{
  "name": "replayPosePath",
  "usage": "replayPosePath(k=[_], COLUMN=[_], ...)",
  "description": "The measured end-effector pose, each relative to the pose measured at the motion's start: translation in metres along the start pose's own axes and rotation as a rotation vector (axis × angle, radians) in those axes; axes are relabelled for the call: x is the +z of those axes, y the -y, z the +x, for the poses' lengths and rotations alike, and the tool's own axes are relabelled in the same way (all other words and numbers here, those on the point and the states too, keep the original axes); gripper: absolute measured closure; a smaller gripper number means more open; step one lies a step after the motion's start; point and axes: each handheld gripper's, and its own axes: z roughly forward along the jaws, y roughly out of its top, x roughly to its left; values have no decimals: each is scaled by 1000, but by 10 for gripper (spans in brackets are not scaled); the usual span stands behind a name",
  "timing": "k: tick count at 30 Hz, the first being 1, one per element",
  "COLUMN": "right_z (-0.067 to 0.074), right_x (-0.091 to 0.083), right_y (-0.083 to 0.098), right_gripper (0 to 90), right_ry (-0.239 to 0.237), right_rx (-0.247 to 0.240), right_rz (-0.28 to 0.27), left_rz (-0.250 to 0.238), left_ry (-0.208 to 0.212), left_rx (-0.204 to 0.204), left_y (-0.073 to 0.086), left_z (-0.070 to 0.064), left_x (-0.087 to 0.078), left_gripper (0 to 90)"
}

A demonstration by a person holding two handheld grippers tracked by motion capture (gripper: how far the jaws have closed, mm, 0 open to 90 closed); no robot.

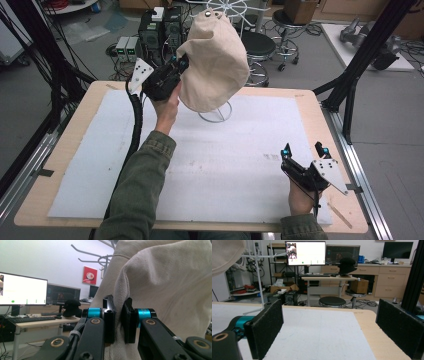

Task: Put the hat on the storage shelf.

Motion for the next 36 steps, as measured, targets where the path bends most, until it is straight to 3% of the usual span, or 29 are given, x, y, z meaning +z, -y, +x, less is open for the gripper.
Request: replayPosePath(k=[9,22,26,33,36], right_z=[0,0,0,0,1], right_x=[-1,0,-1,0,0], right_y=[0,0,0,0,0], right_gripper=[68,68,68,68,68], right_ry=[0,2,2,3,2], right_rx=[-2,-4,-3,-4,-2], right_rz=[-1,-1,0,0,1], left_rz=[38,28,28,-32,-40], left_ry=[-23,-38,-51,-60,-71], left_rx=[-52,-51,-52,-50,-44], left_y=[18,11,10,5,2], left_z=[9,17,17,19,20], left_x=[-7,-13,-13,-19,-21], left_gripper=[812,790,744,401,333])
